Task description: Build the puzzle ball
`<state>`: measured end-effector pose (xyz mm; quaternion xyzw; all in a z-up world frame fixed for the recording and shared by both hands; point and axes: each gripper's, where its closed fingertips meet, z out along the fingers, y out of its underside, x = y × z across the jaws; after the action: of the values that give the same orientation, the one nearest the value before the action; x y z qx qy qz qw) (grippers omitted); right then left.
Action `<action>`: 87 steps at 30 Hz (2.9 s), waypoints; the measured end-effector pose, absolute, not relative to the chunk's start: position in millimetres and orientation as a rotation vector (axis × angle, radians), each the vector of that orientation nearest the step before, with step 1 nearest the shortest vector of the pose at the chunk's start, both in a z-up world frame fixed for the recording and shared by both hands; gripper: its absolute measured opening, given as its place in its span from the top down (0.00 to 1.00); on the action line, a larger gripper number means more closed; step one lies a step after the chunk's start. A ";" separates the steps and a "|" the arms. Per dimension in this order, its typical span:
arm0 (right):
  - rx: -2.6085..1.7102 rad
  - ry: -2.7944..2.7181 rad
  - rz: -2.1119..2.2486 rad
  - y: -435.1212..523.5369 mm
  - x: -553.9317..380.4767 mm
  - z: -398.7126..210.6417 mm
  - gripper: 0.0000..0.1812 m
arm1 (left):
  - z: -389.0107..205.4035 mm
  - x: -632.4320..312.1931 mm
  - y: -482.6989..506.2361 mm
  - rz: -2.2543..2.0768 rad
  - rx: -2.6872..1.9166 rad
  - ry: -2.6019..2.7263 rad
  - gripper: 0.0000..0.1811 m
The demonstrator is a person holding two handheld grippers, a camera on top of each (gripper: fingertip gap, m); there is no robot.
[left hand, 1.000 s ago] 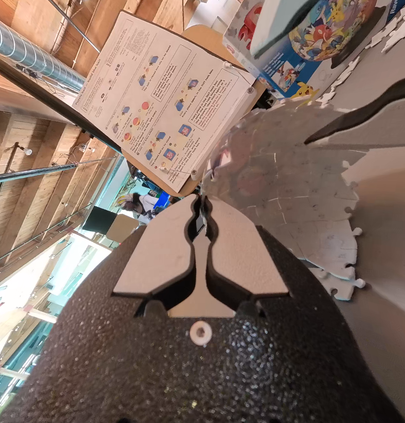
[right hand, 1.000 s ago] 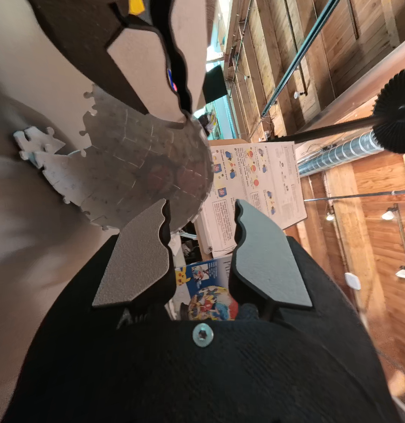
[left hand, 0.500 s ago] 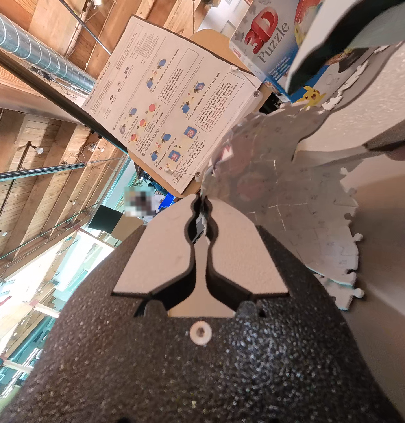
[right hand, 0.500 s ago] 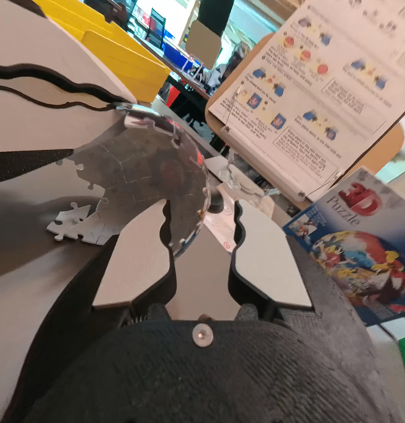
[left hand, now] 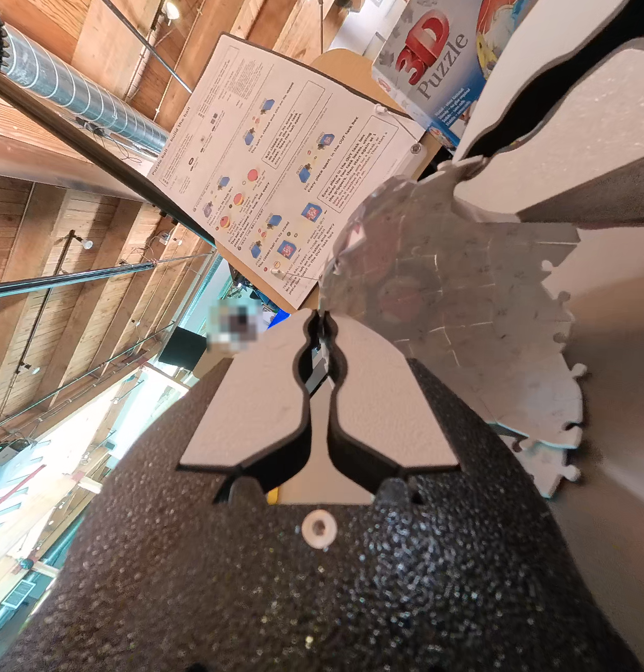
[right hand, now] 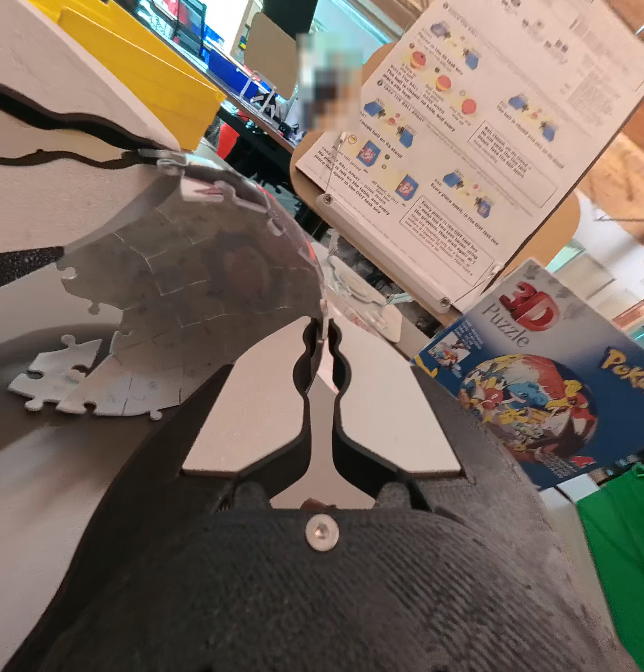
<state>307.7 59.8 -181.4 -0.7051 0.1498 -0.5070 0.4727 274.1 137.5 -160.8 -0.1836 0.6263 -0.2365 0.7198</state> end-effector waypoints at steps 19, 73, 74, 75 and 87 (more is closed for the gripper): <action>-1.734 0.172 -1.533 59.7 309.6 -173.6 0.97 | -167.9 266.0 145.8 -0.654 -0.524 1.462 0.79; -1.686 0.225 -1.511 52.8 295.6 -174.2 0.97 | -259.3 233.5 116.7 -0.952 -1.562 1.968 0.89; -1.686 0.226 -1.510 52.8 295.7 -174.2 0.97 | -254.3 231.6 111.8 -0.973 -1.511 1.980 0.92; -1.684 0.225 -1.509 53.0 295.6 -174.0 0.97 | -251.3 229.3 106.0 -0.983 -1.450 2.007 0.94; -1.682 0.219 -1.513 54.0 295.2 -173.3 0.97 | -187.5 270.6 153.5 -0.598 -0.893 1.722 0.81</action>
<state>295.2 54.0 -173.3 -0.6714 0.0874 -0.6038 0.4208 270.6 153.5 -187.5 -0.3735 0.7207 -0.2504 0.5276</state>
